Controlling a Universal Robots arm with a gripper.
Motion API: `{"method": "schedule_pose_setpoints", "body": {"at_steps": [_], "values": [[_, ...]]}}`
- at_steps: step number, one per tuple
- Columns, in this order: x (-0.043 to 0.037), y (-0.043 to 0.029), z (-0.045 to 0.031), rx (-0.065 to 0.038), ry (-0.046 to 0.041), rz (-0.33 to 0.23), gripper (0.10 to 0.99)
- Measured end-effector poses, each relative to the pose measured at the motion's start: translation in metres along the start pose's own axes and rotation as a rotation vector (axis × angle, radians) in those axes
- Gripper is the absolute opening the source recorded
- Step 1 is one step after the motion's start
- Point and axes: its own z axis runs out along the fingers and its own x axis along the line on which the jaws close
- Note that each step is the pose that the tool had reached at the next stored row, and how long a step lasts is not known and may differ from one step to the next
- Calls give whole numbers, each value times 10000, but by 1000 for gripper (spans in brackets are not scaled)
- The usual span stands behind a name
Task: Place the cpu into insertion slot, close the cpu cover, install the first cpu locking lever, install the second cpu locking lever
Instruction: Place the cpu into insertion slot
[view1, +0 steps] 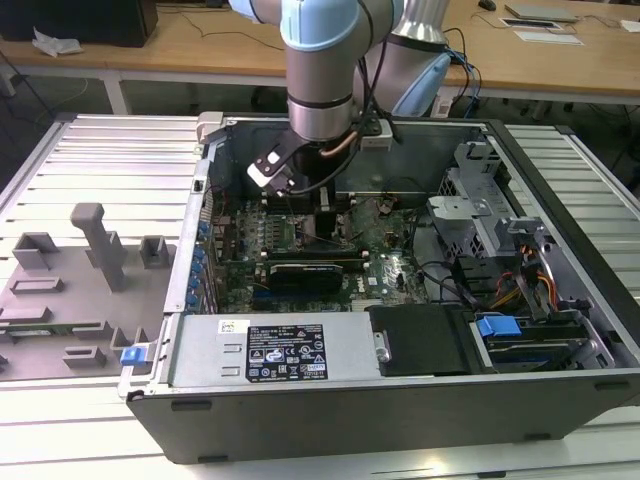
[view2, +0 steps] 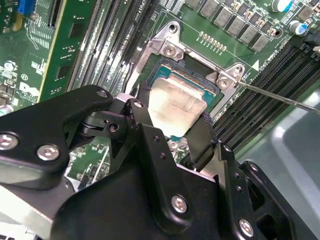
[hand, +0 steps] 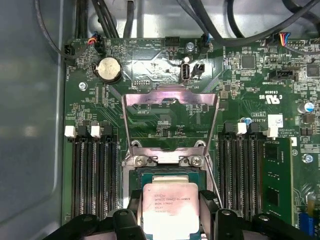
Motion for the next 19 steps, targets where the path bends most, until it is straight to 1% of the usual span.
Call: {"method": "schedule_pose_setpoints", "body": {"at_steps": [7,12,13,16,19], "values": [[24,-8,58,1,-7,64,541],[25,-8,60,-1,-6,64,549],[26,-9,60,0,-6,64,616],[26,-8,60,0,-7,64,616],[26,-7,43,-1,-25,63,616]]}}
